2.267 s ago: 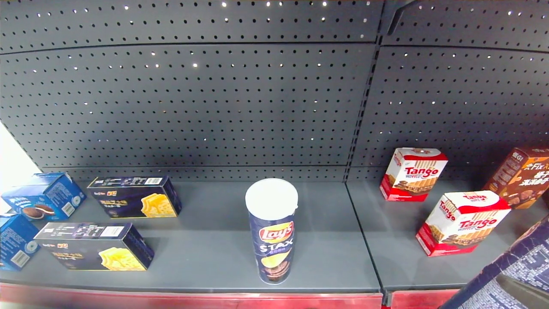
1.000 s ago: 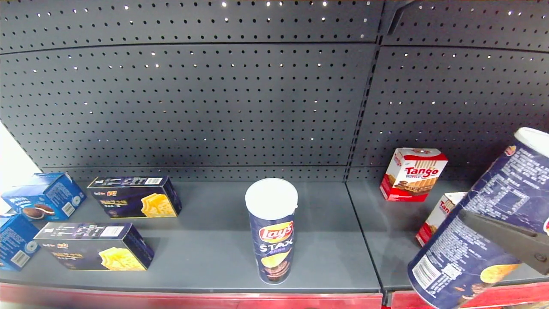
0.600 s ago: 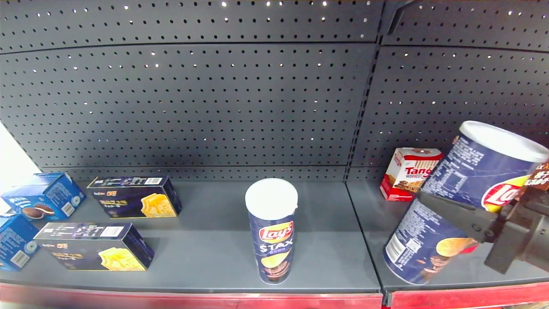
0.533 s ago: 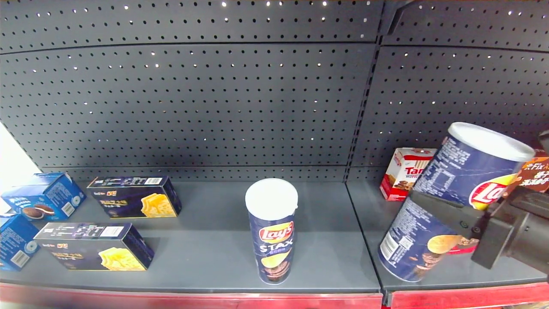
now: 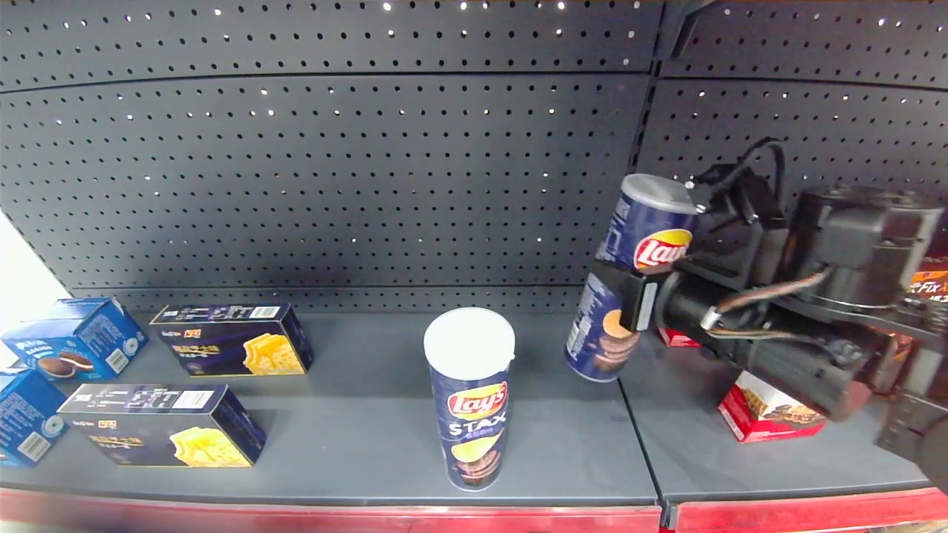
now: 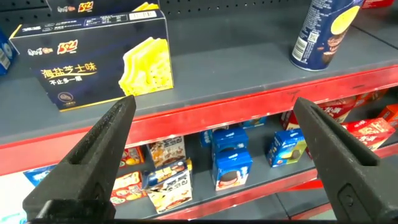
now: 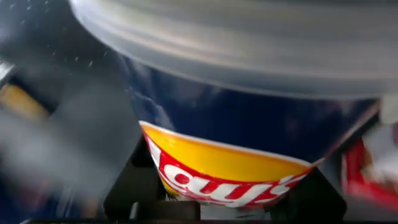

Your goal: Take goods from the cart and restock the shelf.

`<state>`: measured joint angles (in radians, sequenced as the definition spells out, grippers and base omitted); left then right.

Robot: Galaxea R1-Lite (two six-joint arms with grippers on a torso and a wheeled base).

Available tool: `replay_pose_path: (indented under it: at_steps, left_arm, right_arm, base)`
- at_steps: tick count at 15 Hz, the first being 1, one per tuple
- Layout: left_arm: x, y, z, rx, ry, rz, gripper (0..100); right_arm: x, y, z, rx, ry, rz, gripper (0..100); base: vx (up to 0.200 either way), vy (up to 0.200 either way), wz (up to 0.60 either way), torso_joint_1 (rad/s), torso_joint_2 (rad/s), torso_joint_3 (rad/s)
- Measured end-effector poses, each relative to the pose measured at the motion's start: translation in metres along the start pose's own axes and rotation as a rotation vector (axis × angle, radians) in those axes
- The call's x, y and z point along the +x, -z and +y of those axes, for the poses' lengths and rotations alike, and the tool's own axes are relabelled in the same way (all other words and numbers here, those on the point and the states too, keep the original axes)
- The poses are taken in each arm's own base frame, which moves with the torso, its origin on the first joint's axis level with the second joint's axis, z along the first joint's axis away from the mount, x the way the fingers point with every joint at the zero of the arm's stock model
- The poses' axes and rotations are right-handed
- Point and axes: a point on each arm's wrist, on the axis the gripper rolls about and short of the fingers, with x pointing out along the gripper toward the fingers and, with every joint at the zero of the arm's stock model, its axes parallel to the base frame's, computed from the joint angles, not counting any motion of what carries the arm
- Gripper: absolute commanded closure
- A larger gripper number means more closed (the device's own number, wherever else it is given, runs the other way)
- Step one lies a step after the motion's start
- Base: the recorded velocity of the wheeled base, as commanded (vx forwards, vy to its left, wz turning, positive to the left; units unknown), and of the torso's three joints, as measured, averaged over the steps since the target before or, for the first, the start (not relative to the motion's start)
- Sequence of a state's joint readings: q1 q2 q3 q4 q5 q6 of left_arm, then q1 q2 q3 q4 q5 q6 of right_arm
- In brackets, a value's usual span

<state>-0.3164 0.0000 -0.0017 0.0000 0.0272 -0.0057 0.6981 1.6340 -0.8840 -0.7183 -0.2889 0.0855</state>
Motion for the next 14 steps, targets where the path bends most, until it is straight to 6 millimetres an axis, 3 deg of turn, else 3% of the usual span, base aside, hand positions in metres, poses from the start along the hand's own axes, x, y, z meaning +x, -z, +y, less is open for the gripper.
replay_pose_path:
  at_steps: [3,6,9,14]
  left_arm:
    - [0.000,0.000,0.000,0.000,0.000,0.000,0]
    - [0.000,0.000,0.000,0.000,-0.001,0.000,0]
    - [0.000,0.000,0.000,0.000,0.000,0.000,0]
    - [0.000,0.000,0.000,0.000,0.000,0.000,0]
  right_arm:
    - [0.052,0.000,0.010,0.011,0.127,-0.048,100]
    - [0.088,0.013,0.017,0.007,0.208,-0.049,100]
    - [0.103,0.030,0.026,-0.006,0.202,-0.020,100]
    - [0.113,0.036,0.043,-0.017,0.168,-0.024,100]
  base:
    - [0.000,0.000,0.00,0.000,0.00,0.000]
    - [0.000,0.000,0.00,0.000,0.00,0.000]
    - [0.000,0.000,0.00,0.000,0.00,0.000]
    - [0.000,0.000,0.00,0.000,0.00,0.000]
